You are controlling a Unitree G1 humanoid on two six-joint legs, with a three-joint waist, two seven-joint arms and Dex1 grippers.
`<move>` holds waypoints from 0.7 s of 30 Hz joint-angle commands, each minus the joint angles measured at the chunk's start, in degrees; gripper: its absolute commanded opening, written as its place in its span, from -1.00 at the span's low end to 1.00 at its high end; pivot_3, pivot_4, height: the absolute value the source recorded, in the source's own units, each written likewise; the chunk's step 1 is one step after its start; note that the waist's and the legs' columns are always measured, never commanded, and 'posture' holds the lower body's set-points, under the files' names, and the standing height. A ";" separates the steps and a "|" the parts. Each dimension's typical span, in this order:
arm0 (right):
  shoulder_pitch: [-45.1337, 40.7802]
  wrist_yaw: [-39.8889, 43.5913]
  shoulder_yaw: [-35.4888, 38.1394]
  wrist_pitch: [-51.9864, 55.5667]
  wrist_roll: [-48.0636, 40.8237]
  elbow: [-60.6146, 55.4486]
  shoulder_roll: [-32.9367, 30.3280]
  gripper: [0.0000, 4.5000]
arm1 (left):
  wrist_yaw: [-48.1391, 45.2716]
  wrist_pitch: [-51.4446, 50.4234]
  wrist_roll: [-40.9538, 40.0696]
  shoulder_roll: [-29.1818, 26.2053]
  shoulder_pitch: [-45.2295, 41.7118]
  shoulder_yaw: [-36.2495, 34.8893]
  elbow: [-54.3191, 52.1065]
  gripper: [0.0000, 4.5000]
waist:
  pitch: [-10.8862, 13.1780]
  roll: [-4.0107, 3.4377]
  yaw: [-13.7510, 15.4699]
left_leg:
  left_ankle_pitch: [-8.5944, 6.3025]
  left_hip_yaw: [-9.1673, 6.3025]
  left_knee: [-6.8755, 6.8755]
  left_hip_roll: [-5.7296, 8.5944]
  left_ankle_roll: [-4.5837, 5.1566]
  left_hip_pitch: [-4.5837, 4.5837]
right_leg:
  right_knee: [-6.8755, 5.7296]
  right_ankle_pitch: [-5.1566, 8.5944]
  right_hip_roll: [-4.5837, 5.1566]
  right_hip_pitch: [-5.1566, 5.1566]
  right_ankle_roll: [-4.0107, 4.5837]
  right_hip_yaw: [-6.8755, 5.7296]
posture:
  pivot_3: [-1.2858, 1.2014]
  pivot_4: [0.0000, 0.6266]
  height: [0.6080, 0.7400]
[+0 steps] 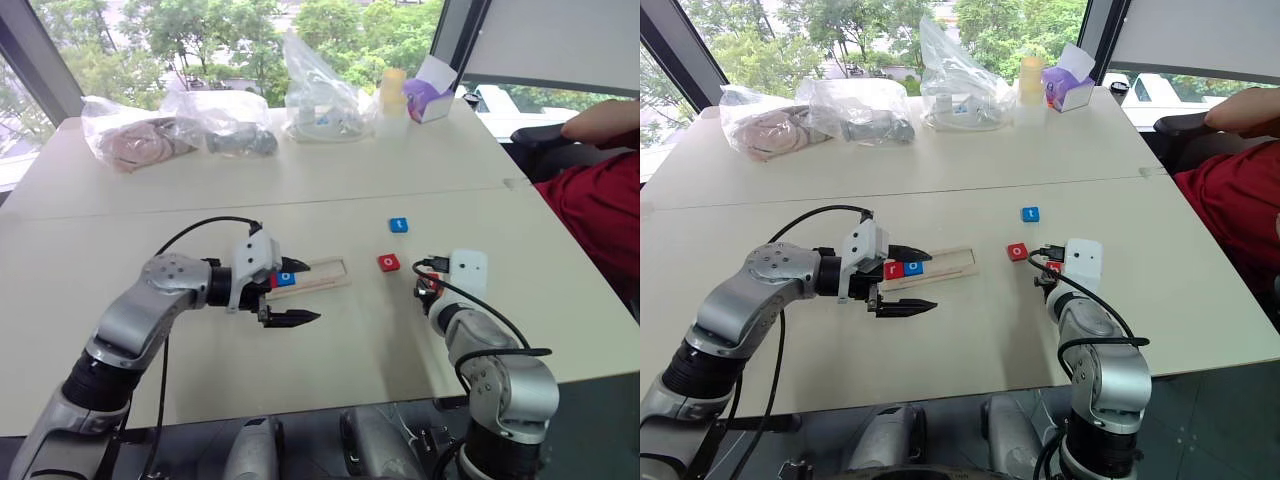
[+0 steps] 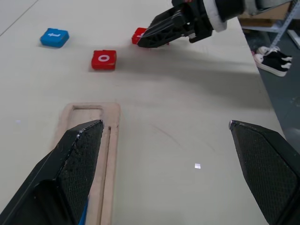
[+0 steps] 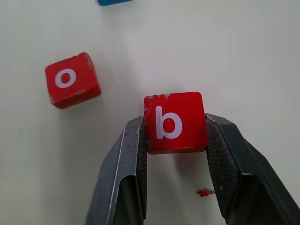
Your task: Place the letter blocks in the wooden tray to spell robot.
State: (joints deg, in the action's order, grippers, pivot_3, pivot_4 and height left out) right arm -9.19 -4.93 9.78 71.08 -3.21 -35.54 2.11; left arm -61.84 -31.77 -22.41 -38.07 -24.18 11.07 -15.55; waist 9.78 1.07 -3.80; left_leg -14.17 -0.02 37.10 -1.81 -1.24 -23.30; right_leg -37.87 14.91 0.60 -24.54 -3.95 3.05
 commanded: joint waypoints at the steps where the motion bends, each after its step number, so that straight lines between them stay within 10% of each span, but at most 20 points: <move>1: -1.03 -0.71 -0.39 0.66 0.31 0.24 0.49 0.58 | -0.61 2.35 1.22 -0.64 -1.95 -0.65 2.03 1.00 | 0.00 0.01 0.01 | 0.00 -0.01 0.00 0.00 0.00 -0.02 | 0.01 0.00 0.00 0.00 -0.01 -0.01 | 0.03 -0.52 1.00; 3: -1.63 -0.08 -0.52 1.30 -0.34 -1.19 0.09 0.99 | -1.02 3.05 1.51 -1.38 -2.22 -1.35 3.45 1.00 | -0.01 0.01 0.02 | 0.00 -0.01 -0.01 0.00 0.00 -0.03 | 0.03 0.01 0.01 0.00 -0.03 -0.01 | 0.03 -0.52 1.00; 6: -3.91 4.15 0.60 -0.40 -2.22 -3.38 -5.05 0.99 | -1.66 4.33 1.96 -3.29 -2.21 -2.82 5.56 1.00 | 0.03 -0.02 0.01 | 0.00 -0.02 0.00 0.00 0.00 -0.05 | 0.06 0.01 0.02 0.00 -0.03 -0.01 | 0.03 -0.52 1.00; 16: 1.05 56.61 -0.14 -44.38 -9.48 16.37 -49.24 0.99 | -11.38 -1.29 -6.24 -10.99 -3.47 -6.61 2.11 1.00 | 0.17 0.03 0.89 | -0.14 0.16 -0.13 0.01 0.22 -0.11 | 0.67 0.06 0.03 0.22 -0.14 -0.14 | 0.03 -0.52 1.00; 21: -1.90 68.41 -4.23 -59.81 -9.43 34.00 -53.27 0.99 | -11.91 -0.51 -4.74 -12.74 -4.78 -6.19 1.64 1.00 | 0.26 0.12 1.08 | -0.15 0.34 -0.06 0.01 0.24 -0.06 | 0.66 0.06 0.02 0.22 -0.12 -0.03 | 0.03 -0.52 1.00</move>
State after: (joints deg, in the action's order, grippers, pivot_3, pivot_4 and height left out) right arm -9.98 60.59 6.21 15.64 -12.52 -4.29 -50.60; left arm -73.61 -32.89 -26.99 -50.33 -28.19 5.87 -12.74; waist 10.04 1.19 -2.72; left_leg -14.31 0.33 37.06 -1.80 -1.01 -23.35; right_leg -37.24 14.95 0.60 -24.32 -4.06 3.03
